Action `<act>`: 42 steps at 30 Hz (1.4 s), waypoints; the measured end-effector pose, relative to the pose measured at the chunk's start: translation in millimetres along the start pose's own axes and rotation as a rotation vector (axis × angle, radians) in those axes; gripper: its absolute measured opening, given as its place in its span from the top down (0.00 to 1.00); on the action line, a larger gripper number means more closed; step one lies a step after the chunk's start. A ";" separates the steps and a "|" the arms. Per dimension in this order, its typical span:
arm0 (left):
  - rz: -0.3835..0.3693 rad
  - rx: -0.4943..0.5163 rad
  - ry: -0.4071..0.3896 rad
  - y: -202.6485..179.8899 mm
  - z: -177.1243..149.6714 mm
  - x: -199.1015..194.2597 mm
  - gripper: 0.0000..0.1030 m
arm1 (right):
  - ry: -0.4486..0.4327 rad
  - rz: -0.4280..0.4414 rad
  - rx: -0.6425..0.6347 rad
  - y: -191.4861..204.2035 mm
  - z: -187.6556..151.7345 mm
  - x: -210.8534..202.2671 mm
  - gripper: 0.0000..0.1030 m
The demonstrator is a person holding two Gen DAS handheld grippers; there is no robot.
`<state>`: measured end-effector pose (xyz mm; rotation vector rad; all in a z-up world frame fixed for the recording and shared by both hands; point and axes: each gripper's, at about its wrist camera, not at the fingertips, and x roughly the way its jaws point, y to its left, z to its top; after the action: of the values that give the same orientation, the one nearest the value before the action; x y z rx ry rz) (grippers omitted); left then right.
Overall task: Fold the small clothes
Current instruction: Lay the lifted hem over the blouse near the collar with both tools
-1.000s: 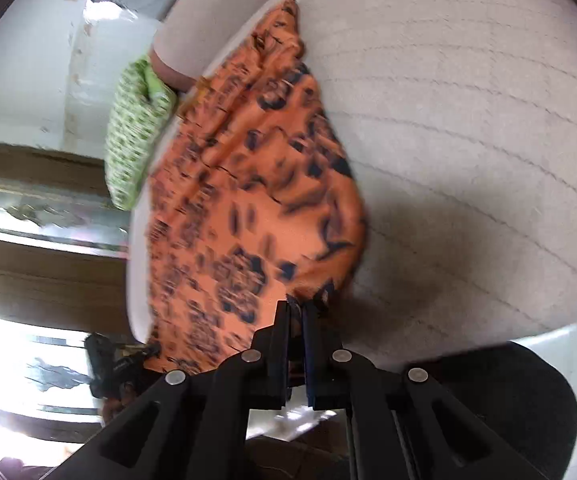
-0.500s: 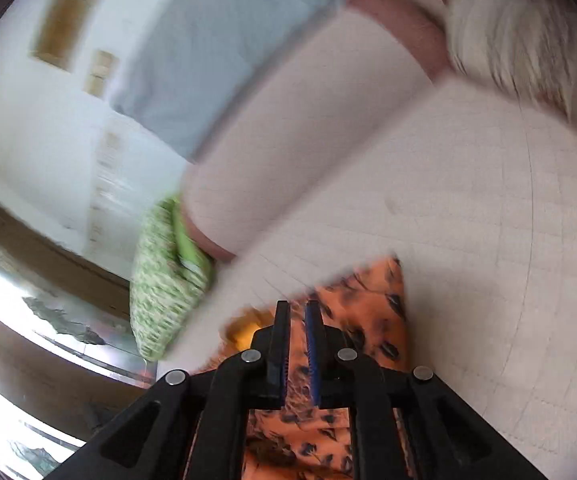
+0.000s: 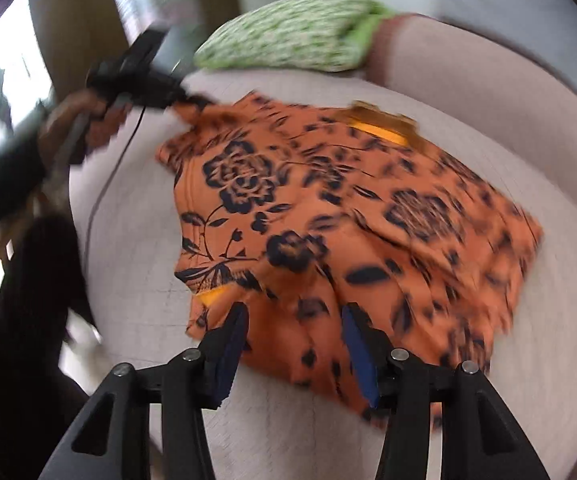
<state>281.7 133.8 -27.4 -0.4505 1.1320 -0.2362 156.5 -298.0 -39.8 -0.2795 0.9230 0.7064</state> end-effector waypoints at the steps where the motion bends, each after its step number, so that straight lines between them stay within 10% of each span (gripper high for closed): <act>1: 0.000 -0.002 0.003 -0.2 -1.3 -0.1 0.90 | 0.029 0.003 -0.047 3.0 5.3 12.3 0.49; 4: -0.004 -0.006 0.004 0.2 -3.1 -0.5 0.90 | 0.128 0.014 -0.068 -1.2 11.2 53.1 0.50; 7: -0.003 0.009 0.003 0.4 -2.7 -1.7 0.90 | 0.164 0.047 0.045 -13.9 8.3 64.3 0.95; 15: -0.006 0.038 -0.004 2.6 -2.6 0.3 0.90 | 0.020 0.020 0.097 -23.8 15.1 17.2 0.94; 16: -0.007 0.038 -0.002 2.8 -2.7 0.7 0.90 | 0.008 0.018 0.072 -17.5 19.7 12.9 0.84; 19: -0.009 0.033 0.004 3.0 -3.1 2.1 0.90 | 0.000 0.045 0.001 2.2 24.4 16.4 0.01; 24: -0.017 0.025 0.005 4.2 -4.3 1.0 0.90 | -0.018 0.037 0.139 -9.3 32.3 40.2 0.03; 27: -0.024 0.017 0.003 5.7 -3.7 0.7 0.90 | 0.025 0.026 0.216 -12.1 35.3 53.6 0.21; 32: -0.029 0.019 -0.003 6.4 -4.3 -1.0 0.90 | 0.100 0.006 0.331 -29.1 29.7 73.2 0.89; 42: -0.066 0.115 -0.157 -11.0 -8.7 -55.5 0.90 | -0.155 0.090 0.602 -75.7 16.3 -15.9 0.92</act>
<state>251.3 144.5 19.9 -0.3976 0.9456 -0.3171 210.7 -353.0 -22.7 0.3464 0.9593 0.4945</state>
